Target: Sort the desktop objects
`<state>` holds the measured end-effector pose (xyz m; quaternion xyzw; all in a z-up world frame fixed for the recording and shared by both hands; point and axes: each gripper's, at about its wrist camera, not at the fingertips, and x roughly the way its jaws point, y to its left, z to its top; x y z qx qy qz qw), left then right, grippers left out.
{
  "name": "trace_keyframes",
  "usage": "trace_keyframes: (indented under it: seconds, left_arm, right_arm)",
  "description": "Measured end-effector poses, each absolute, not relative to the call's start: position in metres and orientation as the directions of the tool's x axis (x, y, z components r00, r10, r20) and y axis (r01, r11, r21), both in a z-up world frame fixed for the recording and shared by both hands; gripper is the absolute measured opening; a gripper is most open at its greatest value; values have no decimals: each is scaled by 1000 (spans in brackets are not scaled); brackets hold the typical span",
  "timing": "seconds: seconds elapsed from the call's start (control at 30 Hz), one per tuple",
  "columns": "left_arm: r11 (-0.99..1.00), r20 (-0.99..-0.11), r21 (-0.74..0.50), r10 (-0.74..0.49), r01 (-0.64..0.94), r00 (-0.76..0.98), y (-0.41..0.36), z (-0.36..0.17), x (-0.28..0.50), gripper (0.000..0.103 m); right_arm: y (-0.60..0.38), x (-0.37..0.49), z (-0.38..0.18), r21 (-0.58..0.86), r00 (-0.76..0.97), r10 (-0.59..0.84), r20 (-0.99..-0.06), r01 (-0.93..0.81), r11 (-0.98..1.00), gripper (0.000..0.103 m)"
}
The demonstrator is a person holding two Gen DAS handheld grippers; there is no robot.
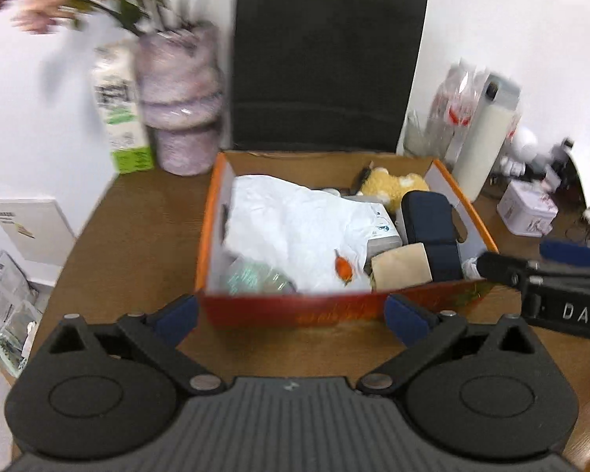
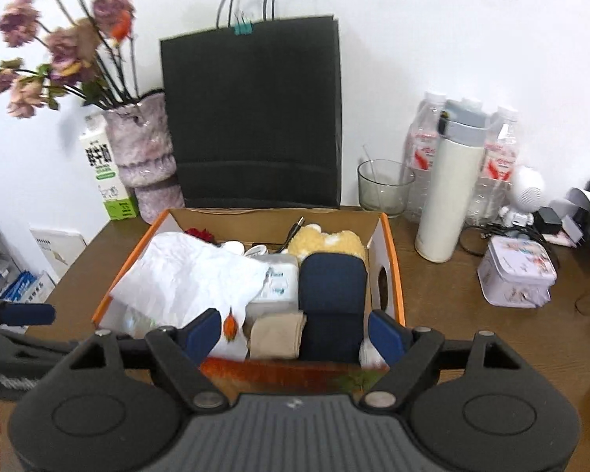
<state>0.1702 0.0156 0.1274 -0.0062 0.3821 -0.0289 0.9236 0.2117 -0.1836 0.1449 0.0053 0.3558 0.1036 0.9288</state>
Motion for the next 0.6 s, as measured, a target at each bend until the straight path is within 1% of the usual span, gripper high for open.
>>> trace_keyframes:
  seconds: [0.07,0.13,0.23,0.3,0.43,0.47,0.57,0.6]
  left_arm:
    - [998,-637,-38,-64,52,769,20,118,122,103]
    - [997,-573,-45,-76,61,816,22,104,76,103]
    - [997,-513,-73,-51,15,857,26,83,27,103]
    - [997,-509,-74,-38,0,860,27,65,4,103]
    - [997,-544,-78,-34,-10,838,28,35,-27,103]
    - [998,-553,-63,-33,-2,832,28,30,-30,103]
    - [998,-548,51,-9,45,836,21,18,-32,103]
    - [996,-552,82,5,48,834,18,15,-29,103]
  right_arm:
    - [-189,173,128,84,761,202,-616,-192,978,82]
    - [-191,130,108,47,793,200,-576,-212,976,83]
    - [-191,78,80,19,816,196,-545,-221,975,84]
    - [-193,51,65,34,820,204,-535,-221,975,85]
    - [-197,4,45,54,833,221,-507,-225,973,87]
    - [-197,-5,41,58,831,228,-507,-231,971,87]
    - [-194,-24,29,47,822,239,-517,-252,967,88]
    - [-193,-29,26,40,822,236,-518,-252,967,90]
